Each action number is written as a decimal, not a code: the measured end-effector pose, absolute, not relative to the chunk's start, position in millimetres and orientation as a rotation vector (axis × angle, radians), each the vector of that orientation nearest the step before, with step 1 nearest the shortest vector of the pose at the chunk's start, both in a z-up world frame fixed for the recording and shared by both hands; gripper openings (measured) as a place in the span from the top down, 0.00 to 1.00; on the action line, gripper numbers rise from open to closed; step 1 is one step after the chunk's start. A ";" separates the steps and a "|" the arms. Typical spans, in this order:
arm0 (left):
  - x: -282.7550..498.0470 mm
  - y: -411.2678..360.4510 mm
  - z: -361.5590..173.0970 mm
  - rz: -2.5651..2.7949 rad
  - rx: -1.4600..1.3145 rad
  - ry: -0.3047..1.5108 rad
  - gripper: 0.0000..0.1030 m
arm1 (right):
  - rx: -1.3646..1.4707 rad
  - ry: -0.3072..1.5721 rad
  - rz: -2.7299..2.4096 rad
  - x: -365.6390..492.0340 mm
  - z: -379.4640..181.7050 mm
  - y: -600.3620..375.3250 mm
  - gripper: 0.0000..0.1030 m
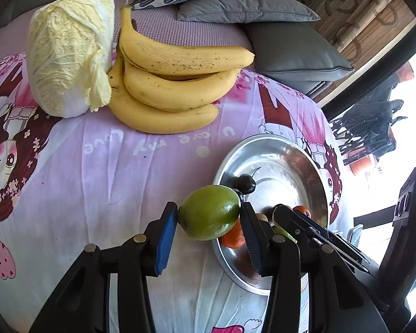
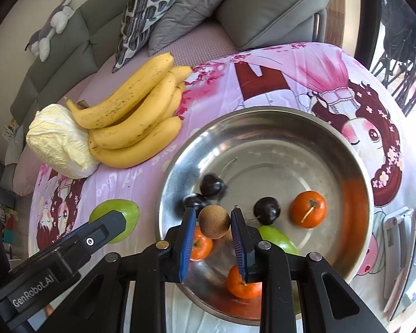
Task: Organize fruits
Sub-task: 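Carry the lime and brown fruit into the steel bowl and open both tools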
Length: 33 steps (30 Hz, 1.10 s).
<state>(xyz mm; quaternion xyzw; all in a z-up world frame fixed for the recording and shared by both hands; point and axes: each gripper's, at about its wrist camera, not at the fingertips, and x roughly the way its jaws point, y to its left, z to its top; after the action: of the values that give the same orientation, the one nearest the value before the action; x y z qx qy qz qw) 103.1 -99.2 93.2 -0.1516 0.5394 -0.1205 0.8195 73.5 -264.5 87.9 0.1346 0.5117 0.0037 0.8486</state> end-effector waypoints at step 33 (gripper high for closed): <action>112.2 -112.2 88.8 -0.248 -0.309 1.159 0.67 | 0.272 1.123 -0.062 81.0 69.7 -288.4 0.39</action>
<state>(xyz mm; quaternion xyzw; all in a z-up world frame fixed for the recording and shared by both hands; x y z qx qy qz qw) 112.2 -112.2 88.8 -0.1450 0.5439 -0.1165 0.8183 81.0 -288.4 69.7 0.1284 0.5309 -0.0291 0.8372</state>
